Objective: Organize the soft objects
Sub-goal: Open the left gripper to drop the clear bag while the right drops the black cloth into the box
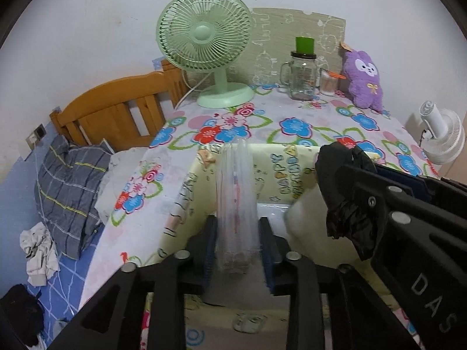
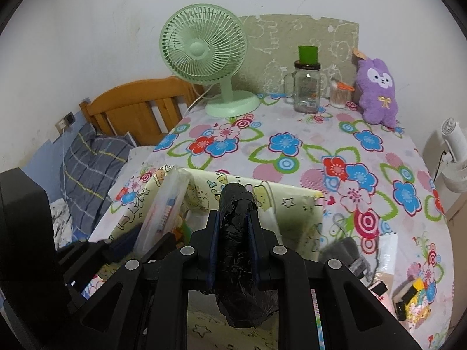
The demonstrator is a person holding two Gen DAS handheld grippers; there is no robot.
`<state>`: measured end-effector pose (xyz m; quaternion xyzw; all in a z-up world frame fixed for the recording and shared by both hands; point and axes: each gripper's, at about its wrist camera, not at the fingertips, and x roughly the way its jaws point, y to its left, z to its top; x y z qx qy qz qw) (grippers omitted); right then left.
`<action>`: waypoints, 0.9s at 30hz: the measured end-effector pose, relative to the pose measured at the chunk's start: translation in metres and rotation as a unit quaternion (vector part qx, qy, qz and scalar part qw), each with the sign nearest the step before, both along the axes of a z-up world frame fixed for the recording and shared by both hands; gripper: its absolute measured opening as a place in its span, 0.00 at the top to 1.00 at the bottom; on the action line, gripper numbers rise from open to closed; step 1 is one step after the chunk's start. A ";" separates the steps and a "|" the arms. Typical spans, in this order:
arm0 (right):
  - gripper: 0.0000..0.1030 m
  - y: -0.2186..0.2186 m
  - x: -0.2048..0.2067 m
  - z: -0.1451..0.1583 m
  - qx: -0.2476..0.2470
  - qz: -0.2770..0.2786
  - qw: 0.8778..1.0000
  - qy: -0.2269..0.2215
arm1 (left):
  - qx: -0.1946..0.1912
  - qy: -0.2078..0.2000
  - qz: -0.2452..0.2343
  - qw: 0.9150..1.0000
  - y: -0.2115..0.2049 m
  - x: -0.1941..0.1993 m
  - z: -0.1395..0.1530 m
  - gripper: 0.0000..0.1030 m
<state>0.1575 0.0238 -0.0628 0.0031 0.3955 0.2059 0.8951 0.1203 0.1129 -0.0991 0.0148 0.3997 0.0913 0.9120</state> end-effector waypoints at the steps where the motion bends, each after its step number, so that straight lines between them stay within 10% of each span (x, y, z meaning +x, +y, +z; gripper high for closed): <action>1: 0.79 0.002 0.001 -0.001 0.000 0.003 1.000 0.001 | -0.001 0.000 0.001 1.000 0.001 0.001 -0.001 0.60; 10: 0.72 0.011 0.007 -0.011 -0.012 0.014 1.000 0.007 | -0.010 -0.005 -0.005 1.000 0.006 0.001 -0.001 0.30; 15: 0.29 0.006 0.006 -0.015 -0.022 0.000 1.000 0.001 | -0.009 -0.015 -0.016 1.000 0.001 -0.002 0.002 0.17; 27: 0.16 -0.006 -0.005 -0.008 -0.038 -0.009 0.999 -0.027 | 0.006 -0.035 -0.014 0.999 -0.010 -0.010 0.009 0.03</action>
